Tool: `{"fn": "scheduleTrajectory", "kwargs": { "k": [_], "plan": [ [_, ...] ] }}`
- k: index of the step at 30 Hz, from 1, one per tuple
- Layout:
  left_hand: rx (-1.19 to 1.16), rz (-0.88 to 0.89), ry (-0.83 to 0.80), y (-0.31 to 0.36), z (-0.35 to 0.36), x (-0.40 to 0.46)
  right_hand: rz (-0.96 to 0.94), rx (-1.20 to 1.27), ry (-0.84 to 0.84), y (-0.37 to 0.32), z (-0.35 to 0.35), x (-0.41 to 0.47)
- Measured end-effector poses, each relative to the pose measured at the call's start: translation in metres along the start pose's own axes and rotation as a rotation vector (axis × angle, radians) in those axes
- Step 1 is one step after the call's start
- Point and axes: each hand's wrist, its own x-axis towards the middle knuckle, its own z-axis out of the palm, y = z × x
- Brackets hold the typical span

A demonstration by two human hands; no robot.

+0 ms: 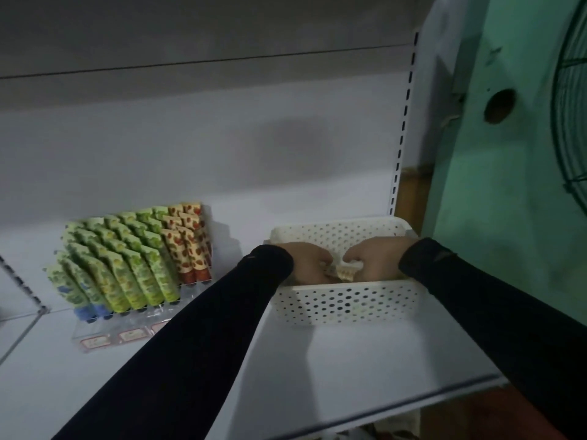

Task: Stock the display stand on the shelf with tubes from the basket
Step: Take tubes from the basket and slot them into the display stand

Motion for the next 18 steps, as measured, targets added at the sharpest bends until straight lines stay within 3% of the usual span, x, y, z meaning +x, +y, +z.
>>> {"fn": "scheduleTrajectory", "kwargs": {
  "k": [5, 18],
  "plan": [
    [-0.036, 0.038, 0.007, -0.002, 0.008, 0.008, -0.067, 0.024, -0.071, 0.0, 0.003, 0.006],
    [-0.053, 0.061, 0.086, 0.003, 0.007, 0.014, -0.146, 0.008, 0.012, -0.003, 0.001, 0.011]
  ]
}}
